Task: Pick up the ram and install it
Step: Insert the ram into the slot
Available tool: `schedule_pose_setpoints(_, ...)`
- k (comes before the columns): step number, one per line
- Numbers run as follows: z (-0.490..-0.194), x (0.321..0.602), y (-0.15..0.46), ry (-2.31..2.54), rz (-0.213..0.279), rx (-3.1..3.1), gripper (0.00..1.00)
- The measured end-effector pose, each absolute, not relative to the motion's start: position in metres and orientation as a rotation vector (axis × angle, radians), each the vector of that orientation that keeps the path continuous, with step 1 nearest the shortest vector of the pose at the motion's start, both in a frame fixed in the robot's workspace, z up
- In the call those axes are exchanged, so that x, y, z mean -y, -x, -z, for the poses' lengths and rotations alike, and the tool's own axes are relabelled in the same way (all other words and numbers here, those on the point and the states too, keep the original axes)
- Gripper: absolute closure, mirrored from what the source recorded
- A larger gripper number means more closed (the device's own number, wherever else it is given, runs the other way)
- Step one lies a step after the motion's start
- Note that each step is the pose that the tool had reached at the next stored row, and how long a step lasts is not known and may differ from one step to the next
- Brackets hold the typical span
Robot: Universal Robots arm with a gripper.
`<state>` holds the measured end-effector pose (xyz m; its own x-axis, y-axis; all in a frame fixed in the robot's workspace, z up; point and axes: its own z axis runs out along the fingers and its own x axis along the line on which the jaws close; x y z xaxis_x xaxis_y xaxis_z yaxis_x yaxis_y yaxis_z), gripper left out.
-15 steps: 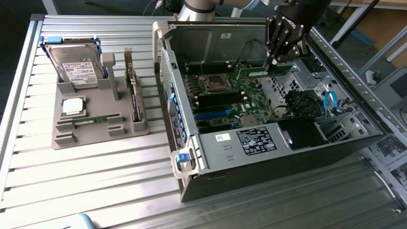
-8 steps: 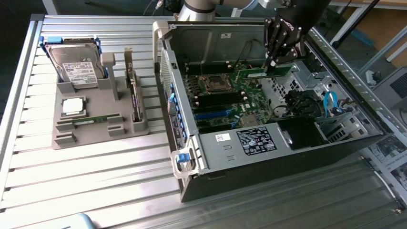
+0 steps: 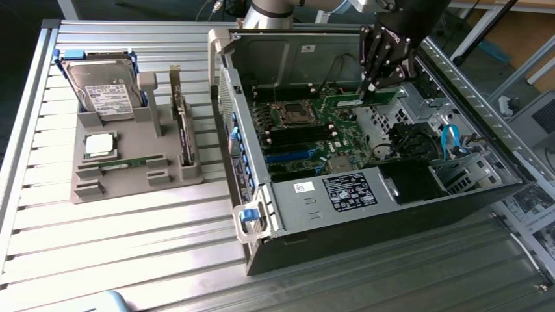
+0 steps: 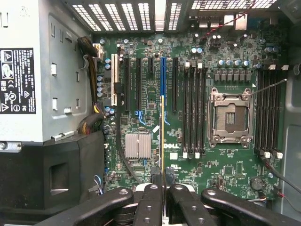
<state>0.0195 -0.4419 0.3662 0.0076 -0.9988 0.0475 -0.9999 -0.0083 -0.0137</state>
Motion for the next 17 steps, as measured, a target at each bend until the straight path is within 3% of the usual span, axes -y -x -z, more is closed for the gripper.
schedule_pose_setpoints(17,-0.3620,0.4419,-0.0189,-2.213,-0.068,2.195,0.88)
